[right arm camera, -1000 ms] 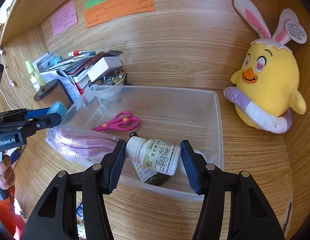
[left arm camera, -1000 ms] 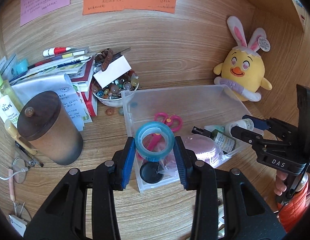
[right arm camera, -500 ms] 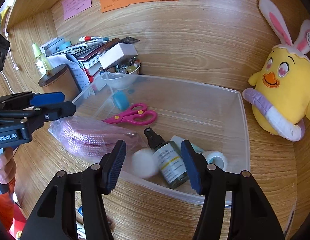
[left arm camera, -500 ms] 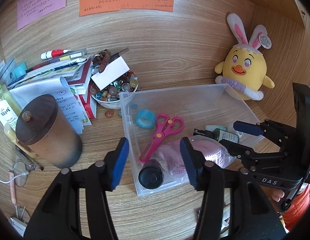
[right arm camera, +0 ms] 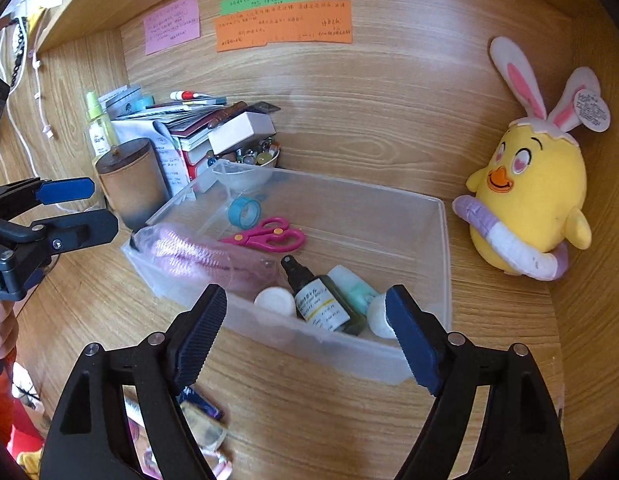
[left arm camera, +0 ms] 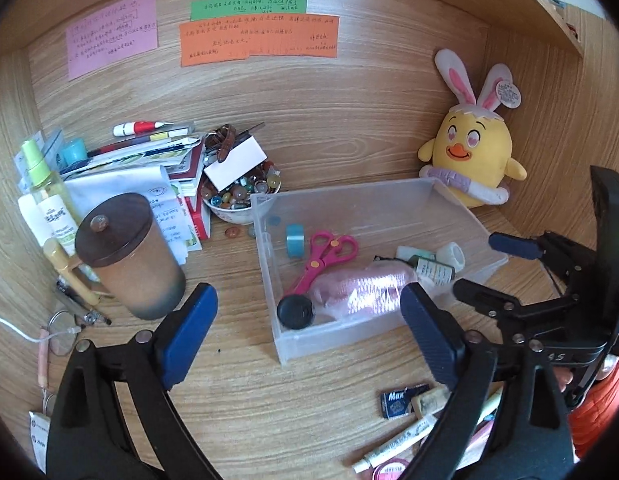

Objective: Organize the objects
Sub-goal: 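Drop the blue tape roll and white pill bottle into the clear box, then move both open tools back toward the remaining items on the desk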

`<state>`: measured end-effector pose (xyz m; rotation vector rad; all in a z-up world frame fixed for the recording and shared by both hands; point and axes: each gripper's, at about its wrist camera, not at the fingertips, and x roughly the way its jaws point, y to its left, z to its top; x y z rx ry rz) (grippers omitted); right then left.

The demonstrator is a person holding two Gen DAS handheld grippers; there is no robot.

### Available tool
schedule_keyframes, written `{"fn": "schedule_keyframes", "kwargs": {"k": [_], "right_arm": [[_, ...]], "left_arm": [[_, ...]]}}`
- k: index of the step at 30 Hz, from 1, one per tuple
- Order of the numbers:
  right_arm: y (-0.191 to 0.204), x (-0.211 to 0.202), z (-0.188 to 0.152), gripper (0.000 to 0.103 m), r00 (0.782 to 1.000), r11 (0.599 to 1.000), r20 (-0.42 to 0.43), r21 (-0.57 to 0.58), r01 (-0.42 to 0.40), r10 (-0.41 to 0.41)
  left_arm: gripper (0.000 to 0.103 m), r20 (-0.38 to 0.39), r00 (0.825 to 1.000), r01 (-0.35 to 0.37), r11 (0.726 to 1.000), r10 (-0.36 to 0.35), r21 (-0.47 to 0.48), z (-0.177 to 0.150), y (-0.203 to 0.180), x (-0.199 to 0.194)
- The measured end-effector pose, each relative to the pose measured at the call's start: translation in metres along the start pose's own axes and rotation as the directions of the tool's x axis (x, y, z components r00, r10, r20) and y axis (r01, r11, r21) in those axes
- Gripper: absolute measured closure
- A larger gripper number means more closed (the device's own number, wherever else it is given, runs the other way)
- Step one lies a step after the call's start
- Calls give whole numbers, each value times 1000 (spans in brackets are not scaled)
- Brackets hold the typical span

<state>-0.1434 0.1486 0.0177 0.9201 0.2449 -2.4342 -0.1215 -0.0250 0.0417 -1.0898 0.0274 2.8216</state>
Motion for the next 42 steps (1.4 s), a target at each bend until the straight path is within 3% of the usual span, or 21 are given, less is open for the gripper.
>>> {"fn": "schedule_keyframes", "kwargs": {"k": [11, 24, 33, 37, 42], "right_arm": [[-1, -38, -48, 23, 1000, 1000, -22, -15, -3, 2], [15, -57, -113, 24, 990, 996, -107, -7, -89, 87], [10, -65, -141, 57, 986, 997, -154, -29, -69, 64], [9, -63, -141, 59, 988, 997, -144, -57, -55, 46], [6, -56, -133, 59, 983, 994, -164, -62, -93, 82]], "left_arm": [[9, -90, 995, -34, 999, 34, 1, -58, -7, -13], [9, -209, 978, -1, 999, -7, -37, -138, -31, -15], [9, -236, 971, 25, 999, -35, -47, -159, -47, -10], [9, -229, 972, 36, 999, -44, -38, -158, -54, -5], [10, -212, 977, 20, 999, -26, -30, -155, -58, 1]]}}
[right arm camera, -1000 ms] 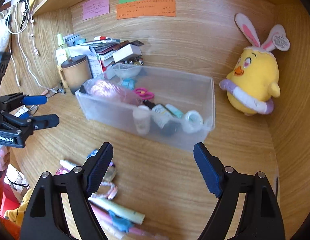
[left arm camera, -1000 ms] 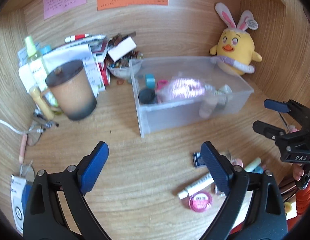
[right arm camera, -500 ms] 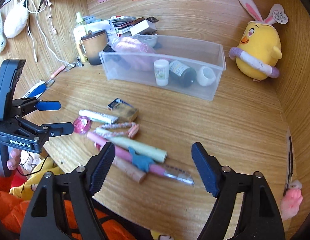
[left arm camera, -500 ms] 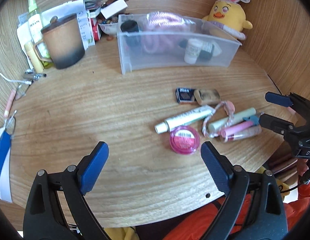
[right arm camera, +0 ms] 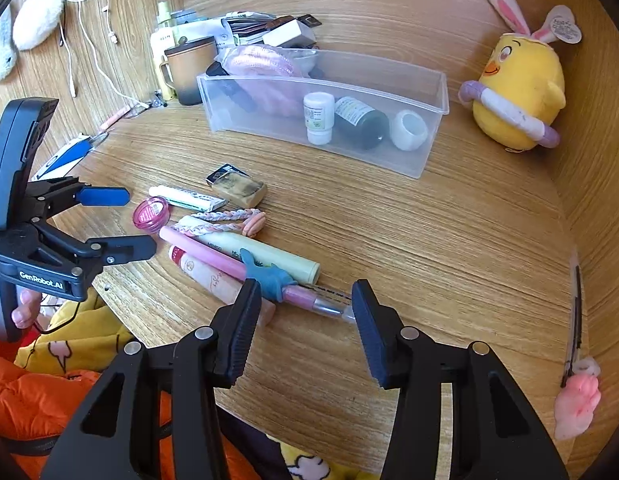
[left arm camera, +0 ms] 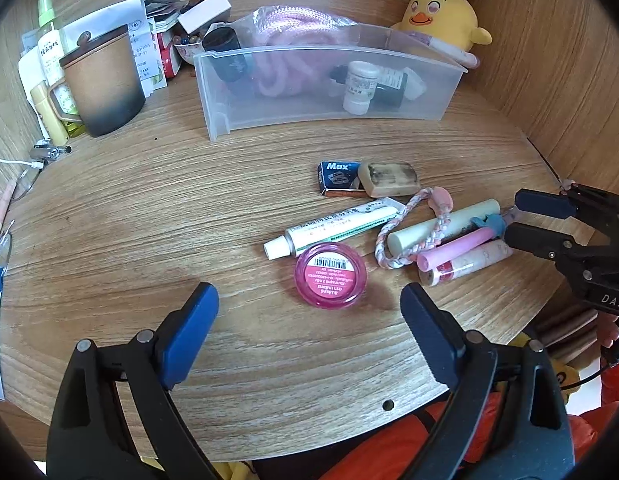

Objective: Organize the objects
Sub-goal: 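Move both open tools back toward the remaining items on the desk, then grasp the pink lip balm jar with the left tool while the right tool grasps the lipstick tube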

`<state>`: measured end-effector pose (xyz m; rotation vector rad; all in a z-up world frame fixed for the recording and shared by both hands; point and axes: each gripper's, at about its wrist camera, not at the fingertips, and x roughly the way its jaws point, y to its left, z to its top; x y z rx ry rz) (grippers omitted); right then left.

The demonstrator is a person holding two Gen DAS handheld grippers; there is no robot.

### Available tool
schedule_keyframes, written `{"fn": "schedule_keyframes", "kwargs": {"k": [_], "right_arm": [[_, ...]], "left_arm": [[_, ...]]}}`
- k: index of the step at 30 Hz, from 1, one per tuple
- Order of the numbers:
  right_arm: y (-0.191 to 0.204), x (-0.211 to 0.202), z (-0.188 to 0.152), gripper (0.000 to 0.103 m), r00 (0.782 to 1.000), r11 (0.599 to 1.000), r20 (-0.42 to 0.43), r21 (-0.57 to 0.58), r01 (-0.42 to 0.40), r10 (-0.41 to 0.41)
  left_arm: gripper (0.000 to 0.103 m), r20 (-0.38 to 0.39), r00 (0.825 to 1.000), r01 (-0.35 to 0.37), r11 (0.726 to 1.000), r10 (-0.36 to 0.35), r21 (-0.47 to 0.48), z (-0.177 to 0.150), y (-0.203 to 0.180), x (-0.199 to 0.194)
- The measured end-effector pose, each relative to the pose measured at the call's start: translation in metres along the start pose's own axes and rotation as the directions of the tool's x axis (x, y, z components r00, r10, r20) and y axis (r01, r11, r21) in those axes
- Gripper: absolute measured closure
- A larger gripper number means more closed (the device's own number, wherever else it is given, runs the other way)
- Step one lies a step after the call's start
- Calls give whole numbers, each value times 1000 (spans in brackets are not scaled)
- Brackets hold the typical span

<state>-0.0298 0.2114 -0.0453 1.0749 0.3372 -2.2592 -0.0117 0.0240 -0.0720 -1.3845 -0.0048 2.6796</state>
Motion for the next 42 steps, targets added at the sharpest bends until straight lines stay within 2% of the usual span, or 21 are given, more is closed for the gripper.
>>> {"fn": "schedule_keyframes", "kwargs": {"k": [4, 8, 11, 15, 17, 22, 28, 33, 35, 38, 42], "right_arm": [[-4, 6, 4, 59, 1000, 1000, 4, 12, -3, 3], [-6, 14, 8, 59, 1000, 1000, 8, 7, 25, -25], [-11, 16, 12, 59, 1000, 1000, 11, 20, 6, -6], [-18, 17, 14, 59, 1000, 999, 8, 44, -14, 13], [-18, 15, 15, 59, 1000, 999, 3, 44, 29, -29], [-9, -2, 11, 58, 998, 998, 15, 14, -60, 59], [21, -2, 1, 58, 991, 989, -14, -65, -132, 131], [30, 12, -1, 59, 989, 985, -55, -100, -144, 139], [32, 16, -1, 61, 988, 982, -61, -115, -147, 140], [36, 19, 1, 75, 985, 978, -77, -134, -162, 153], [43, 20, 1, 76, 975, 966, -100, -149, -213, 199]], "left_arm": [[17, 16, 999, -36, 999, 36, 2, 5, -1, 5], [31, 31, 997, -64, 998, 64, -2, 9, 1, 7], [41, 39, 997, -70, 998, 70, -7, 10, 3, 6], [50, 45, 996, -78, 997, 79, -14, 9, 7, 4], [56, 42, 996, -78, 997, 79, -15, 9, 9, 3], [68, 39, 996, -79, 997, 79, -10, 7, 13, 0], [68, 27, 998, -62, 998, 62, 1, 3, 14, -4], [67, 26, 999, -38, 999, 38, 6, -2, 18, -12], [63, 35, 998, -56, 998, 55, 19, -4, 18, -15], [59, 32, 998, -62, 998, 61, 24, -6, 20, -16], [59, 19, 998, -60, 998, 60, 27, -8, 20, -11]]}}
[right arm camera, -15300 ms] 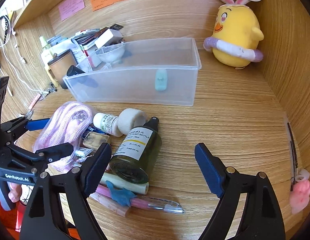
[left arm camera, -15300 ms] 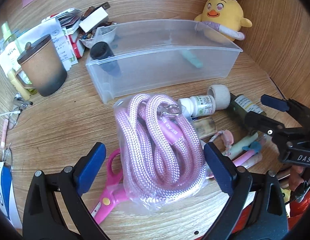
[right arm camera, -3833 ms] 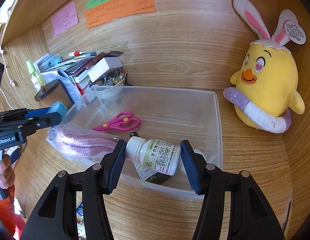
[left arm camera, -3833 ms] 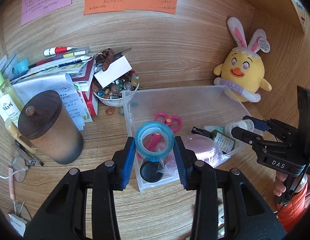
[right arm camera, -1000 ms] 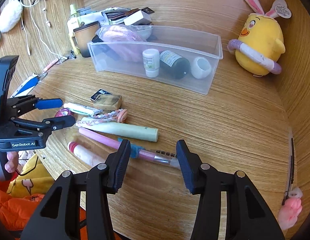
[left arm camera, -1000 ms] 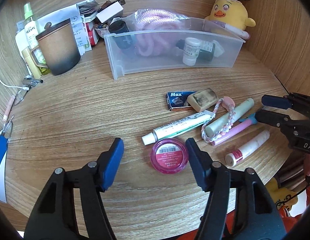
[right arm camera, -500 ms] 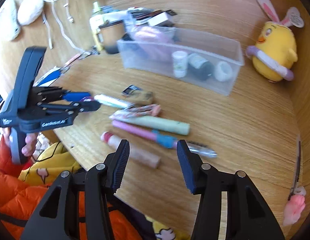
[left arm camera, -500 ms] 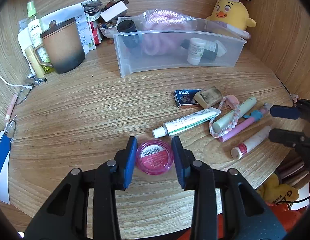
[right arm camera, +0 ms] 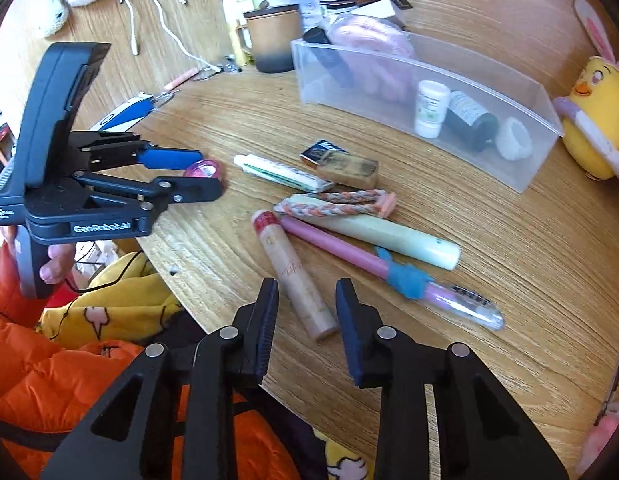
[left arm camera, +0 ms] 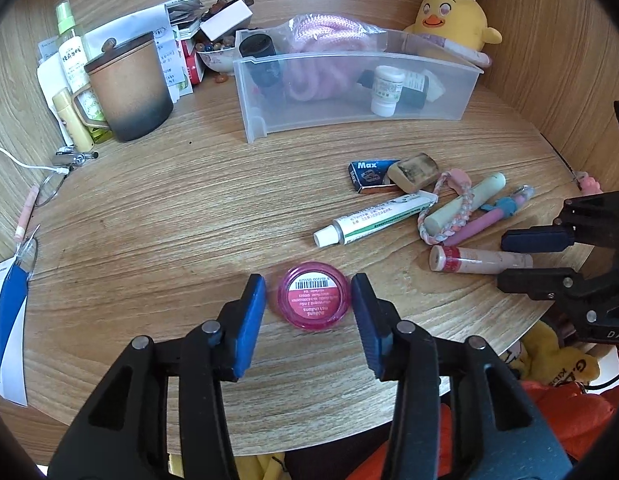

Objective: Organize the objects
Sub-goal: 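Grasp the pink lip balm jar with the left tool while the right tool grasps the lipstick tube, then carry the pink jar and lipstick tube over the clear box and release both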

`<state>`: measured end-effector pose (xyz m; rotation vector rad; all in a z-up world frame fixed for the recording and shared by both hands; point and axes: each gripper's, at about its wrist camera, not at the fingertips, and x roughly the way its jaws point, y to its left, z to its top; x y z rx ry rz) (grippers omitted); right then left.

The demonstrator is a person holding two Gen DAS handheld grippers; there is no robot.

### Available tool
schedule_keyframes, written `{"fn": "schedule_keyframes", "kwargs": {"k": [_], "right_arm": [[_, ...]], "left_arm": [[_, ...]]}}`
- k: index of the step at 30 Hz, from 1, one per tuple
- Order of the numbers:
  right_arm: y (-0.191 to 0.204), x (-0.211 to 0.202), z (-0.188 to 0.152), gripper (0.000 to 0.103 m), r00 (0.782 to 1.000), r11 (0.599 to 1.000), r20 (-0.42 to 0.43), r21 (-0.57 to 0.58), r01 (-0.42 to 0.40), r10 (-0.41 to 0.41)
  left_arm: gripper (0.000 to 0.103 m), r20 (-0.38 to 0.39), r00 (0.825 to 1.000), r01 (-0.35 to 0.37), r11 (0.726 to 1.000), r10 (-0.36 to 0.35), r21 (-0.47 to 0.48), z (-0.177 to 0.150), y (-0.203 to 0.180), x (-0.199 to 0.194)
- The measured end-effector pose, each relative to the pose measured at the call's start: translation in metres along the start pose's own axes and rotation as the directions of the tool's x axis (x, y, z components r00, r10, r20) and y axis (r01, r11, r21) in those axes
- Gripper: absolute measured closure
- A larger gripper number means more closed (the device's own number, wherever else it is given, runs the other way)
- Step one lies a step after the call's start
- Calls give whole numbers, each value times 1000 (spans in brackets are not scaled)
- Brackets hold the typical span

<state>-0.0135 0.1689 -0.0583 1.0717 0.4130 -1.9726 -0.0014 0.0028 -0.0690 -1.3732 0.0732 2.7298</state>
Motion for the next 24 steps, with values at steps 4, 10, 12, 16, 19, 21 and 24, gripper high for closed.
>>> {"fn": "schedule_keyframes", "kwargs": {"k": [4, 10, 12, 16, 19, 21, 24], "right_arm": [[11, 7, 7, 76, 1000, 999, -6, -25, -24, 24], [22, 14, 13, 89, 1000, 998, 10, -57, -24, 25], [26, 10, 14, 89, 999, 998, 25, -61, -25, 27], [26, -6, 23, 89, 995, 998, 88, -45, -39, 43], [19, -18, 33, 89, 990, 1000, 136, -13, -22, 24], [12, -22, 41, 89, 987, 1000, 164, 14, 0, -2], [-3, -27, 54, 89, 980, 997, 196, 76, 23, -37]], "left_arm": [[63, 1, 1000, 6, 1000, -6, 3, -1, 0, -1], [68, 19, 1000, -12, 1000, 12, 5, 2, 0, -7], [68, 41, 999, 4, 1000, -4, 3, 4, 1, -12], [68, 71, 997, 20, 1000, -19, -1, 12, 1, -22], [68, 95, 995, 18, 1000, -18, 4, 20, 0, -27], [68, 118, 993, 15, 1000, -16, 5, 27, 0, -31], [68, 157, 987, 16, 1000, -16, 2, 40, 1, -37]]}}
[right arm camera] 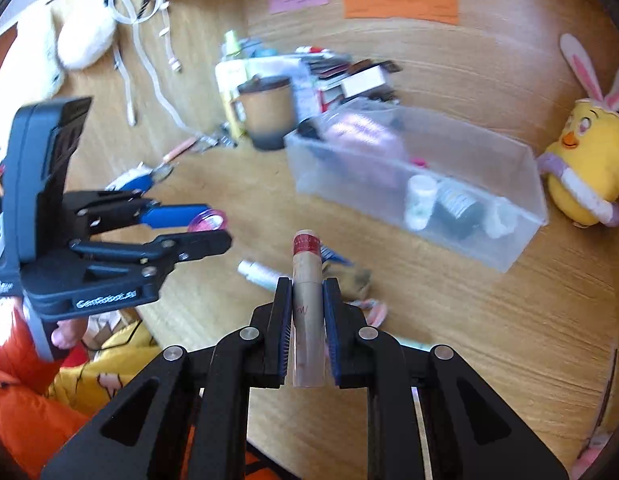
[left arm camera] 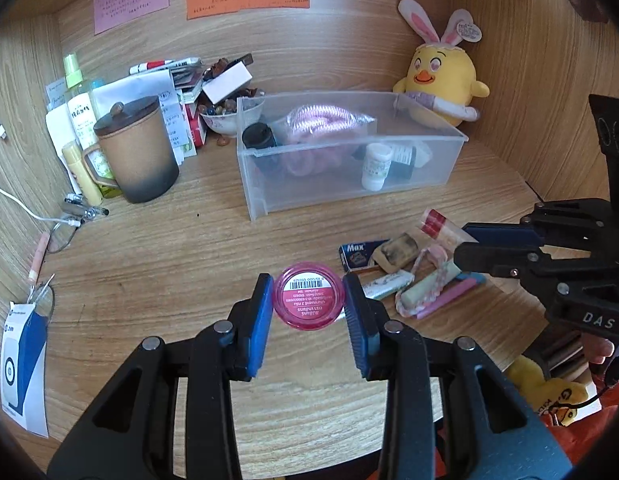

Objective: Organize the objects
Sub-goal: 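Carry the pink jar and lipstick tube over the clear box and release both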

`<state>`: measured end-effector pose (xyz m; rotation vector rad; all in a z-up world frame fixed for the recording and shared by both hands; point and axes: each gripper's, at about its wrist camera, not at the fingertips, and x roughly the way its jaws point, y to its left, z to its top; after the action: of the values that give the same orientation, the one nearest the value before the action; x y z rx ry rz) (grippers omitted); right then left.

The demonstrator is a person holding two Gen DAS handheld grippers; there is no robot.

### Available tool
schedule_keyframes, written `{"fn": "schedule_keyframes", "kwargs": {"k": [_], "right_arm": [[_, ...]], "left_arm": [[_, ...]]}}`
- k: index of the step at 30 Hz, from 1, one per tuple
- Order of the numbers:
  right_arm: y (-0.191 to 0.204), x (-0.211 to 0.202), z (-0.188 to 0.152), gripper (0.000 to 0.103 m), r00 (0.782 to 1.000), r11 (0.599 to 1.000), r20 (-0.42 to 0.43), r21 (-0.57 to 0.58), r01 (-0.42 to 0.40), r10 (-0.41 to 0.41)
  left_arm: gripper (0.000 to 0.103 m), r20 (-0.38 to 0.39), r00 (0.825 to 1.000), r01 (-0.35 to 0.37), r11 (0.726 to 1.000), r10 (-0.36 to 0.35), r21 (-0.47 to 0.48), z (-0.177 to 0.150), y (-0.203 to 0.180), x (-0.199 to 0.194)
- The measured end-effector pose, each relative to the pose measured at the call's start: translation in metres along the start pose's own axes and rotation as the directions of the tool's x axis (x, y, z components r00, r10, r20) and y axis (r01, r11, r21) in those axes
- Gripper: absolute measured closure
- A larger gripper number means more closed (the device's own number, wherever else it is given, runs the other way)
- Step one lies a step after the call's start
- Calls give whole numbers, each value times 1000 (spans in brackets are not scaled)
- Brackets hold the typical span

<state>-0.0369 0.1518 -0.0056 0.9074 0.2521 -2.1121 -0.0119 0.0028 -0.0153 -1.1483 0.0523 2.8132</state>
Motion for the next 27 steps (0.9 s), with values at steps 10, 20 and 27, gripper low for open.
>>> {"fn": "schedule_keyframes", "kwargs": {"k": [10, 20, 27], "right_arm": [[-39, -15, 42, 89, 986, 990, 124, 108, 94, -107], [-70, -16, 73, 89, 968, 979, 180, 143, 149, -173], [-92, 19, 82, 89, 976, 970, 111, 176, 168, -189]], "left_arm": [[68, 125, 992, -29, 1000, 28, 10, 57, 8, -5], [68, 138, 990, -17, 999, 22, -34, 103, 28, 18], [68, 75, 997, -6, 998, 11, -60, 125, 40, 55]]}}
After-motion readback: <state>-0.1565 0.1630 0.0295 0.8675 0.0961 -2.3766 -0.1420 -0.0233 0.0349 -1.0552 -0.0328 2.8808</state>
